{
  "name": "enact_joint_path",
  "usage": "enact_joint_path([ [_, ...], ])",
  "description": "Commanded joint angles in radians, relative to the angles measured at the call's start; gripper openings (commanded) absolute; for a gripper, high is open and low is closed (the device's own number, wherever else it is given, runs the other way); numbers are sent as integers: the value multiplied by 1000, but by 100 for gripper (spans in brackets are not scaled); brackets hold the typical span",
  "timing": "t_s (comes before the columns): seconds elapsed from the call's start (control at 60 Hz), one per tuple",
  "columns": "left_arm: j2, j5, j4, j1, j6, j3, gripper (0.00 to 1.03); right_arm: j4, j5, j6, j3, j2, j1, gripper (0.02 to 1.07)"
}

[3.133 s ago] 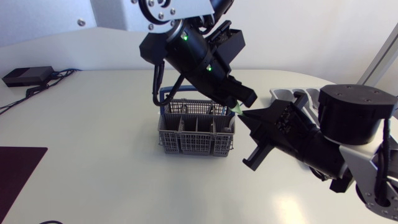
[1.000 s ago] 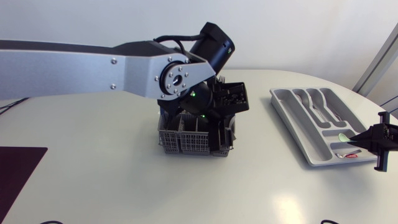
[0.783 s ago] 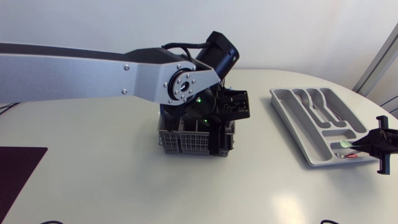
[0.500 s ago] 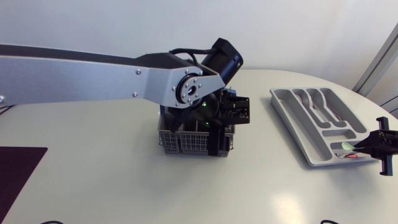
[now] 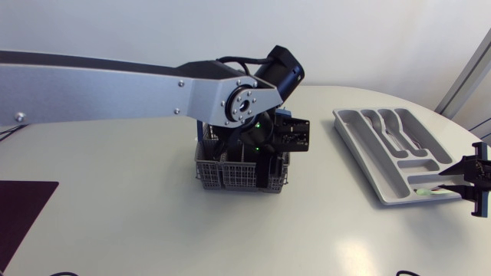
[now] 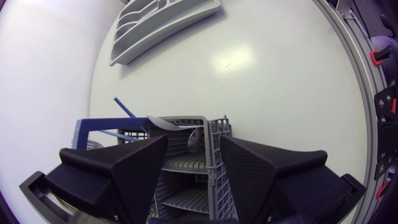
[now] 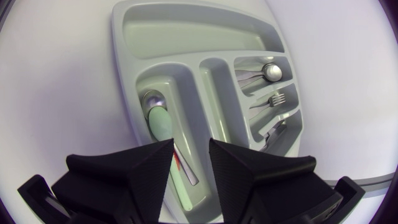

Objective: Sort the cutlery from the basket into the organizer compartments.

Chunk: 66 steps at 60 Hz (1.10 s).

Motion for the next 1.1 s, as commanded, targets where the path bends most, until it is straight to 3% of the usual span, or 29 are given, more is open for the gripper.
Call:
enact_joint_path([
  [0.0,23,-4,-14,5,28,34,46,-25,-27,-10,-29,-43,-15,50],
  [0.233,60,-4,-54,16,41,76,39,-70,-122,15,-66,-122,-28,53],
  [0.667,146,-4,-124,46,73,171,21,-119,-171,13,-144,-212,-22,53],
  [1.083,163,8,-170,37,39,261,21,-131,-182,16,-166,-244,-14,53],
])
